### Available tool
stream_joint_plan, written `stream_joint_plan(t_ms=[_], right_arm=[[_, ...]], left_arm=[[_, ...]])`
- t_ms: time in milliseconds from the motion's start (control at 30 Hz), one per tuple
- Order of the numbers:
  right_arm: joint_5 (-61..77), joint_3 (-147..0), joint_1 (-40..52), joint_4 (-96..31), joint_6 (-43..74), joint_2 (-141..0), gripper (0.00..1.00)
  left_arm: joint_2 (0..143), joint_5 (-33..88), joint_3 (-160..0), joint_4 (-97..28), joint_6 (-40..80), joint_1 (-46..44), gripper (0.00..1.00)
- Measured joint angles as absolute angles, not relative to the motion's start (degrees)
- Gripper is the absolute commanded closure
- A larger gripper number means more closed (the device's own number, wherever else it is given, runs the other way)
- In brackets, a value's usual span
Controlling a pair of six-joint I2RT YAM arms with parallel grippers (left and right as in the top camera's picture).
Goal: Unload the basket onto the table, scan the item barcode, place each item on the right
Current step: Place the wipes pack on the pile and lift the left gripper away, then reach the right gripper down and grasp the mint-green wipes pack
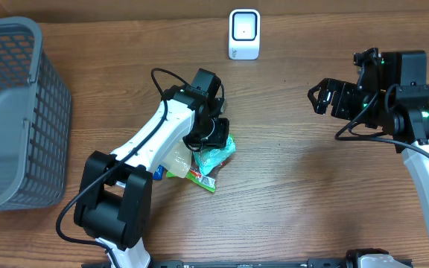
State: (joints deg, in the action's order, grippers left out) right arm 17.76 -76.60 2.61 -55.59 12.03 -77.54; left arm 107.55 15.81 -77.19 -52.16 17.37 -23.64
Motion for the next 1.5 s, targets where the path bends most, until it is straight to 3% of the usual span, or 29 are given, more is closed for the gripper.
stream_joint_plan(t_ms=[133,267,433,733,967,1200,1300,1367,1500], right_arm=[[17.76,-76.6,2.61,-56.31,12.01,-77.54,0.0],[17.78,-76.6,2.61,-56.47,12.47,-77.54,0.0],[19.33,-76.6,2.61,-54.63,13.28,-77.54,0.0],[24.97,-76.6,2.61,-54.52,14.28,-77.54,0.0],[26.26,-76.6,4.78,-57.21,18.5,-79.92,0.01],[25.65,-76.6,14.39,-56.66,22.48,-88.88,0.13],[22.9,-76.6,17.87,-56.75,27.75,-92.55,0.18],[21.12,-76.6,19.86,-57.25,32.29,-94.94,0.2],[19.55,-76.6,22.26,-58.0,38.57,-97.62,0.27]], left_arm=[[107.55,14.11,-77.19,-52.95,17.39,-23.38,0.94],[107.55,13.65,-77.23,-54.24,16.47,-22.26,0.65],[107.66,17.3,-80.82,-57.36,14.9,-20.82,0.47],[107.92,21.82,-100.9,-64.49,12.78,-20.12,0.22],[107.9,21.45,-111.5,-65.39,12.01,-13.3,0.19],[107.92,21.3,-111.81,-66.89,12.01,-5.02,0.16],[107.92,21.47,-111.81,-67.94,12.01,-4.56,0.11],[107.92,21.47,-111.81,-68.2,11.99,-5.08,0.0],[107.92,21.45,-111.81,-68.42,11.84,-5.65,0.0]])
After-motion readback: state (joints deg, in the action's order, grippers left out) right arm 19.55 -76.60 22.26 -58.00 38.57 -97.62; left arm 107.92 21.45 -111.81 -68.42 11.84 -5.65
